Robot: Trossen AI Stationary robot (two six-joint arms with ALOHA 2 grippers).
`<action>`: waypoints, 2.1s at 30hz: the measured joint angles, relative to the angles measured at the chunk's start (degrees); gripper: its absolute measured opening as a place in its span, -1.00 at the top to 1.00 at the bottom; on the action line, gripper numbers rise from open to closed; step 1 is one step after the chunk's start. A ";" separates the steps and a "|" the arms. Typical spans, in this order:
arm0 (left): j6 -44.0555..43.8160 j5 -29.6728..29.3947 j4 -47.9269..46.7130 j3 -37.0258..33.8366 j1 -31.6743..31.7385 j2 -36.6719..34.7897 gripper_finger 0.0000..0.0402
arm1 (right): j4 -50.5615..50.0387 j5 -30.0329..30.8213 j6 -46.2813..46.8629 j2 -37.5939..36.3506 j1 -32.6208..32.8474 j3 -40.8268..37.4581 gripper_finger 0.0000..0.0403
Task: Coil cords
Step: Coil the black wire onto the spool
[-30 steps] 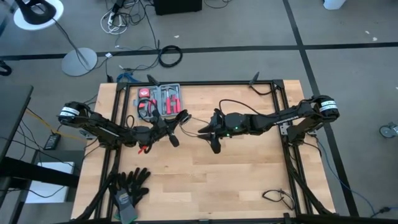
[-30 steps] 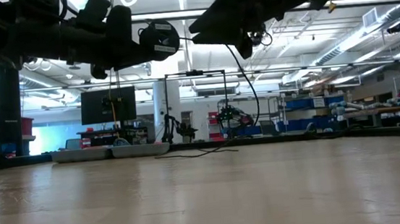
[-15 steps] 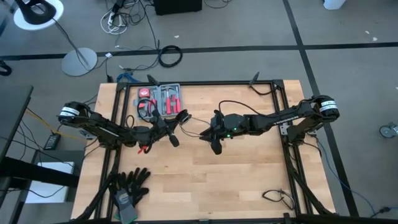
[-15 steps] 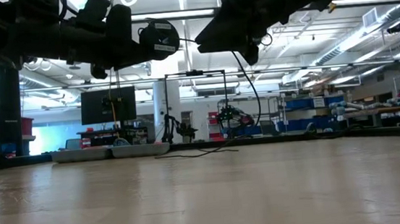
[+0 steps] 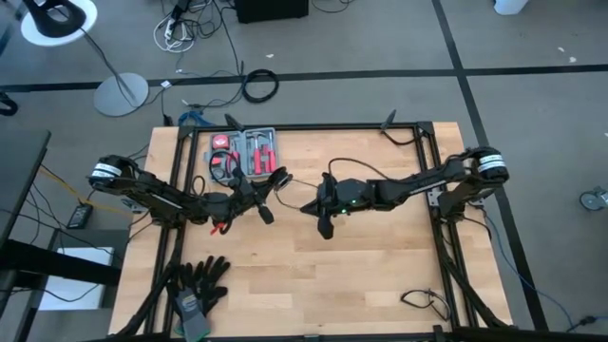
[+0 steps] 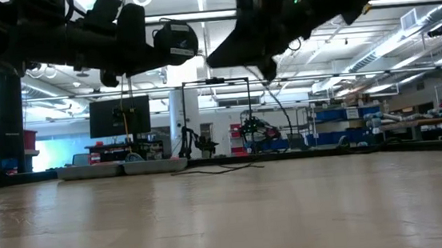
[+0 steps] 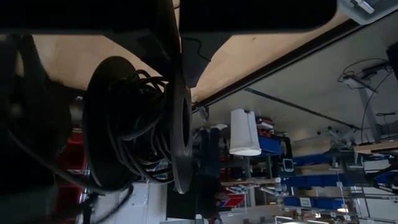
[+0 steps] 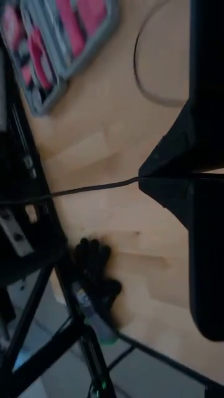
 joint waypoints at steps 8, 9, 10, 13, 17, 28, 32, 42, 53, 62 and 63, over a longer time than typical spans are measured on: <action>-1.90 0.49 0.73 0.02 0.00 0.00 1.00 | 4.22 0.38 -0.16 11.47 -0.43 4.43 0.99; -1.99 1.37 0.76 0.04 0.00 0.00 1.00 | 2.78 2.27 -0.33 12.08 -0.81 5.24 0.99; -2.60 2.38 0.75 0.04 0.00 0.00 1.00 | 0.76 4.55 -0.45 12.24 -1.29 5.76 0.99; -3.44 4.24 0.57 0.04 -0.32 0.00 1.00 | -6.86 12.21 -0.47 11.48 -2.74 6.83 1.00; -3.52 4.24 -0.68 0.07 -0.76 0.02 1.00 | -13.98 19.80 -0.70 7.07 -4.56 7.70 1.00; -7.73 -2.85 -15.74 3.86 -0.74 0.02 1.00 | -2.52 19.61 -10.37 -0.31 -3.63 7.85 1.00; -8.14 -6.13 -28.12 9.42 -0.75 0.04 1.00 | -1.30 16.85 -10.57 -0.06 -2.84 7.84 1.00; -7.75 -8.88 -32.43 14.51 0.96 2.60 1.00 | 0.87 14.09 -11.34 0.21 -0.91 7.80 1.00; -9.88 -3.82 -24.09 14.58 1.25 8.07 1.00 | -0.18 10.40 -9.44 1.75 0.09 7.82 0.87; -19.41 0.08 -23.48 11.13 1.36 8.27 1.00 | -10.15 10.14 -5.16 1.98 1.76 7.82 0.78; -20.15 0.37 -22.07 10.66 1.36 8.93 1.00 | -11.01 10.17 -4.50 1.98 1.84 7.76 0.78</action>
